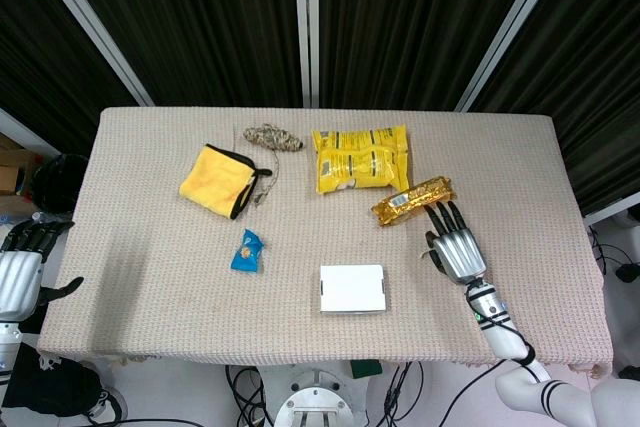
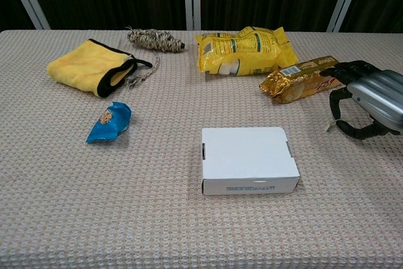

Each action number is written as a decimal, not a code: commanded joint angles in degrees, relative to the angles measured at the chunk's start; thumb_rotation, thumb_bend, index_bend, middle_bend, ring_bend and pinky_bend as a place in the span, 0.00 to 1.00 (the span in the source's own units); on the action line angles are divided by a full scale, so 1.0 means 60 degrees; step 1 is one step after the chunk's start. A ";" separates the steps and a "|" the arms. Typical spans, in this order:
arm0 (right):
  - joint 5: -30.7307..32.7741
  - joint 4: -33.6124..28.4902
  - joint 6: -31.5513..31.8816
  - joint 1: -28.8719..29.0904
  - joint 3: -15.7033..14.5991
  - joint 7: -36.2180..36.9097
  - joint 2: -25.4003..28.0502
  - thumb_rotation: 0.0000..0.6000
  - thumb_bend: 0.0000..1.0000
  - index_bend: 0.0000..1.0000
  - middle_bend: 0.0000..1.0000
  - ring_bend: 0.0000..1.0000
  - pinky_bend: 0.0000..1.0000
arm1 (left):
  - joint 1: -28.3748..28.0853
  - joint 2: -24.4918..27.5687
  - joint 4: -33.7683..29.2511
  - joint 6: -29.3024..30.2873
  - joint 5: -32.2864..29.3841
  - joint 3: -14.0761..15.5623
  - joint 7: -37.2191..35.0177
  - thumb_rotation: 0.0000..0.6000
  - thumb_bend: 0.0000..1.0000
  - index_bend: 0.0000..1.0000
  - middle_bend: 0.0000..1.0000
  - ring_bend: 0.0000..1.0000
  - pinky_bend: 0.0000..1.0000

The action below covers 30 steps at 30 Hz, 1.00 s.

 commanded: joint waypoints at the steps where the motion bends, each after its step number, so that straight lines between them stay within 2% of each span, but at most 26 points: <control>1: -0.0004 0.0030 0.0015 0.0001 0.0002 0.0008 -0.0012 1.00 0.43 0.59 0.07 0.00 0.00 | -0.0003 0.0003 0.0001 -0.0019 -0.0010 0.0002 0.0005 1.00 0.06 0.22 0.24 0.20 0.14; 6: -0.0035 -0.0008 0.0059 0.0028 0.0015 0.0036 0.0045 1.00 0.43 0.61 0.07 0.00 0.00 | -0.0001 0.0011 -0.0010 -0.0035 -0.0034 -0.0003 0.0010 1.00 0.06 0.22 0.24 0.20 0.14; 12: -0.0150 -0.0608 0.0373 0.0035 0.0102 0.0239 0.0456 1.00 0.44 0.63 0.08 0.00 0.00 | 0.0010 0.0035 -0.0035 -0.0057 -0.0076 -0.0007 0.0031 1.00 0.06 0.22 0.24 0.20 0.14; 20: -0.0820 -0.2621 0.0910 0.0244 0.0116 -0.0207 0.1422 1.00 0.43 0.65 0.08 0.00 0.00 | 0.0007 0.0091 -0.0164 -0.0034 -0.0054 -0.0016 0.0131 1.00 0.06 0.22 0.24 0.20 0.14; 30: -0.1243 -0.4895 -0.0200 0.0741 -0.0381 -0.0203 0.2406 1.00 0.44 0.67 0.07 0.00 0.00 | 0.0007 0.0201 -0.0350 -0.0048 -0.0055 -0.0011 0.0277 1.00 0.06 0.22 0.24 0.20 0.14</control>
